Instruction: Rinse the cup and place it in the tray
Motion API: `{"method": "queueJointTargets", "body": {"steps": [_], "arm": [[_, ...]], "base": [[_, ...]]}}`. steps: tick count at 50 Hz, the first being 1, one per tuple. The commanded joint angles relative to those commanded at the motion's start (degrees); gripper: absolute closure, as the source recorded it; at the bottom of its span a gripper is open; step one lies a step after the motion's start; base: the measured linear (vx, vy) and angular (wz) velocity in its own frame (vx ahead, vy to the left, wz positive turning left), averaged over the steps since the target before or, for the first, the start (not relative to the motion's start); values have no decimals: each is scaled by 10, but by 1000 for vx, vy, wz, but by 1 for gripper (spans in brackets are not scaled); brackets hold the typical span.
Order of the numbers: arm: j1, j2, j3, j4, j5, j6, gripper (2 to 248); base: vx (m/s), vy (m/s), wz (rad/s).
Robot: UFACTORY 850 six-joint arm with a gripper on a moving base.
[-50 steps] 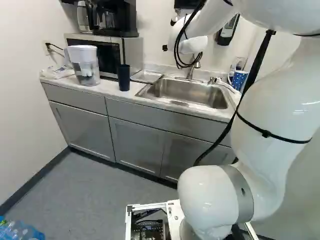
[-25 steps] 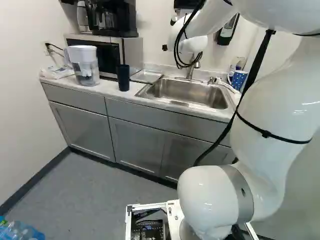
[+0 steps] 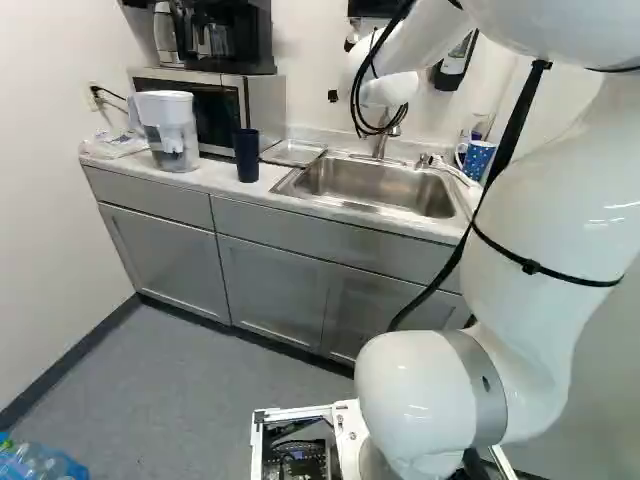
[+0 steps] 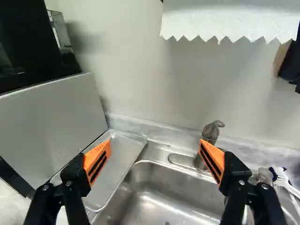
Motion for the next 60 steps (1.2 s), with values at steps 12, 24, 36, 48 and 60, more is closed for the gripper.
{"method": "queueJointTargets", "body": {"steps": [12,24,36,48,60], "arm": [[-9,-5,-5,0,-13,0,3],[-17,-14,-14,0,-31,0,3],[-27,-25,-26,0,-54,0,3],[-36,-39,-40,0,-70,0,3],[-44,-51,-64,0,-87,0,3]], "base": [[0,0,0],[0,0,0],[0,0,0],[0,0,0],[0,0,0]]}}
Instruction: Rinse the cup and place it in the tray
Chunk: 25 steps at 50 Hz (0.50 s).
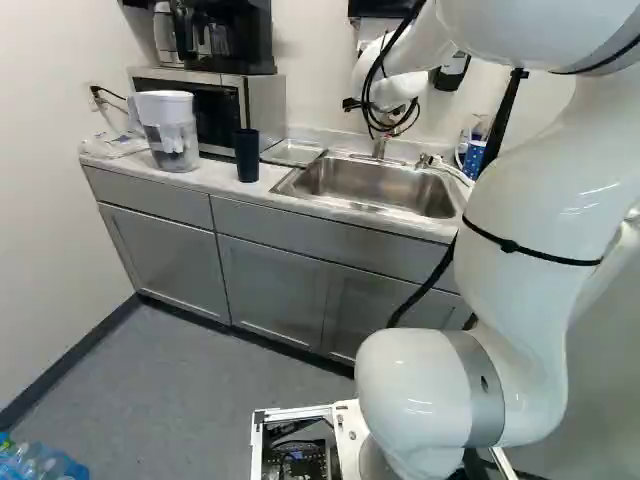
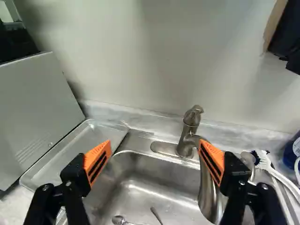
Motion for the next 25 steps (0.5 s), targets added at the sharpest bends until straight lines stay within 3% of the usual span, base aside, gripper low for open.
{"method": "queueJointTargets", "body": {"steps": [25], "arm": [[-2,-36,-53,0,-39,0,3]], "base": [[0,0,0]]}}
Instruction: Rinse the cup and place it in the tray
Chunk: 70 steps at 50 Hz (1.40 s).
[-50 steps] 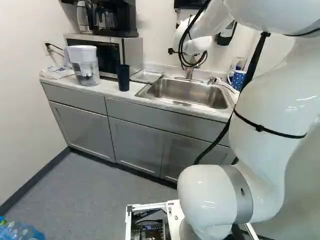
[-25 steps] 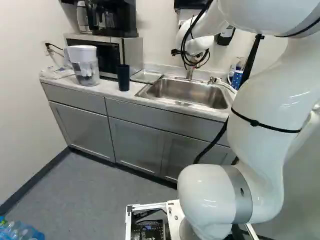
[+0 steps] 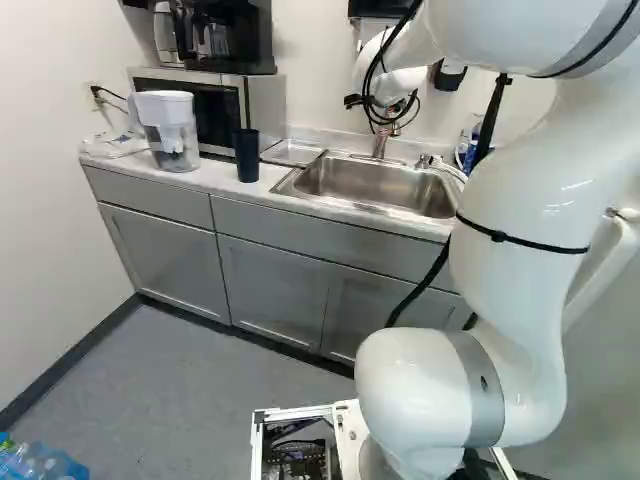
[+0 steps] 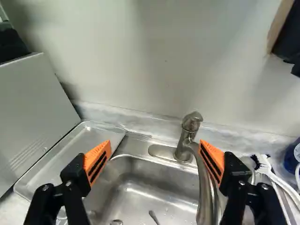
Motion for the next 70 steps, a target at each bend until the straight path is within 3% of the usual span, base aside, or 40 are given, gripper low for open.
{"method": "queueJointTargets", "body": {"steps": [18,70], "arm": [[0,-31,-35,0,-24,0,3],[-2,-108,-124,0,-24,0,3]], "base": [[0,0,0],[0,0,0]]}}
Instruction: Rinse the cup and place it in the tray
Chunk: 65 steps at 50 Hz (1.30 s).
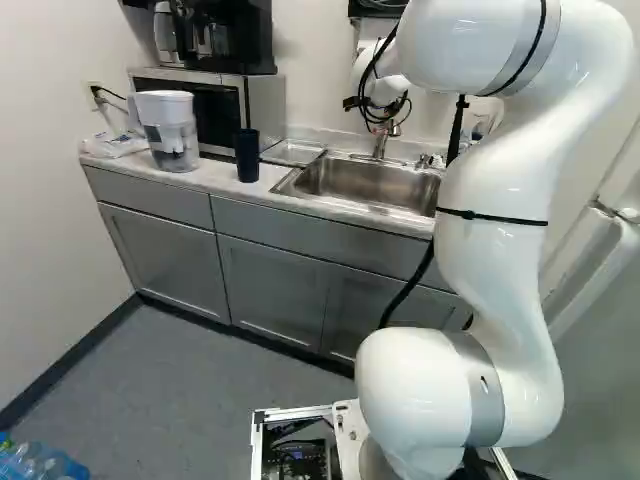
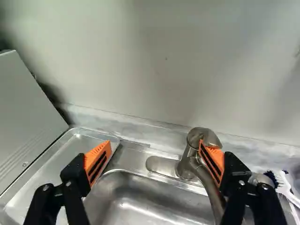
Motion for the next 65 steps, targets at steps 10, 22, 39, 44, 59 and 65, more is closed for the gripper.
{"method": "queueJointTargets", "body": {"steps": [10,22,39,44,59,65], "arm": [[0,-1,-1,0,2,0,3],[0,-1,-1,0,10,0,3],[0,-1,-1,0,25,0,3],[0,-1,-1,0,26,0,3],[-5,-2,-3,0,26,0,3],[-6,-5,-7,0,27,0,3]], "base": [[0,0,0],[0,0,0],[0,0,0],[0,0,0],[0,0,0],[0,0,0]]}}
